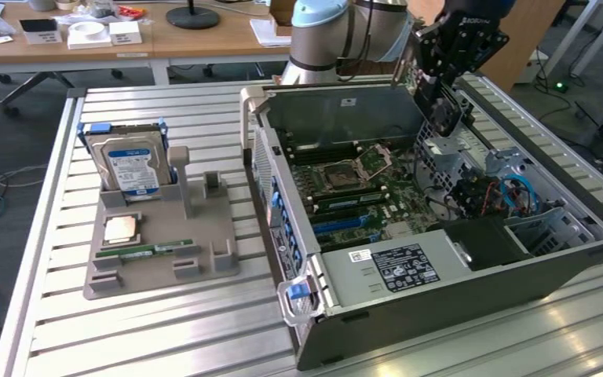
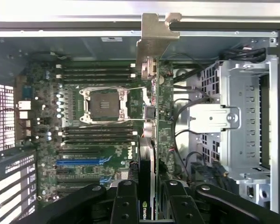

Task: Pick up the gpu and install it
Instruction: 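Pick up the gpu and move the gpu toward the slot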

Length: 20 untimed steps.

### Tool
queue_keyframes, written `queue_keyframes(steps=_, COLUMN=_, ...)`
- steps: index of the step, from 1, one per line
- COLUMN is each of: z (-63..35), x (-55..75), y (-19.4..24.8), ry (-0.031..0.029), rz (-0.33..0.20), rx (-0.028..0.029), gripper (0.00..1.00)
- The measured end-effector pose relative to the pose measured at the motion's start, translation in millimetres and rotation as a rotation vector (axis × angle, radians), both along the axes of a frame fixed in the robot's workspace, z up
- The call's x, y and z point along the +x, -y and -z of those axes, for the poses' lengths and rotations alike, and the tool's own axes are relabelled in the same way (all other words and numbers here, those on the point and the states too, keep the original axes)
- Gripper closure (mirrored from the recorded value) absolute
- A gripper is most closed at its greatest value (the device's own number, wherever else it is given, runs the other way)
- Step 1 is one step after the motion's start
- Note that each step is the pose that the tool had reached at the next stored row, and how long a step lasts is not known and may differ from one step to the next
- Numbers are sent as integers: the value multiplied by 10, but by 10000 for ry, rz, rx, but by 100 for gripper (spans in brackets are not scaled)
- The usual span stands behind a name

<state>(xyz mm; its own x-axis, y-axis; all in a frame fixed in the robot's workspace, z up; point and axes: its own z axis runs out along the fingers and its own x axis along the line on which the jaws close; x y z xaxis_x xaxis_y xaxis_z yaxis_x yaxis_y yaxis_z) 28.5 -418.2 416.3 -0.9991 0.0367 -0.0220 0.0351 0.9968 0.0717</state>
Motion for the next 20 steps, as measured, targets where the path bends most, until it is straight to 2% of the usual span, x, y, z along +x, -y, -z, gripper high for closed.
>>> queue_keyframes(steps=6, z=0, x=148, y=-1, ry=0, rz=0, rx=1, gripper=74)
queue_keyframes(steps=13, z=0, x=160, y=0, ry=0, rz=0, rx=1, gripper=74)
queue_keyframes(steps=20, z=0, x=239, y=-1, ry=0, rz=-1, rx=1, gripper=74)
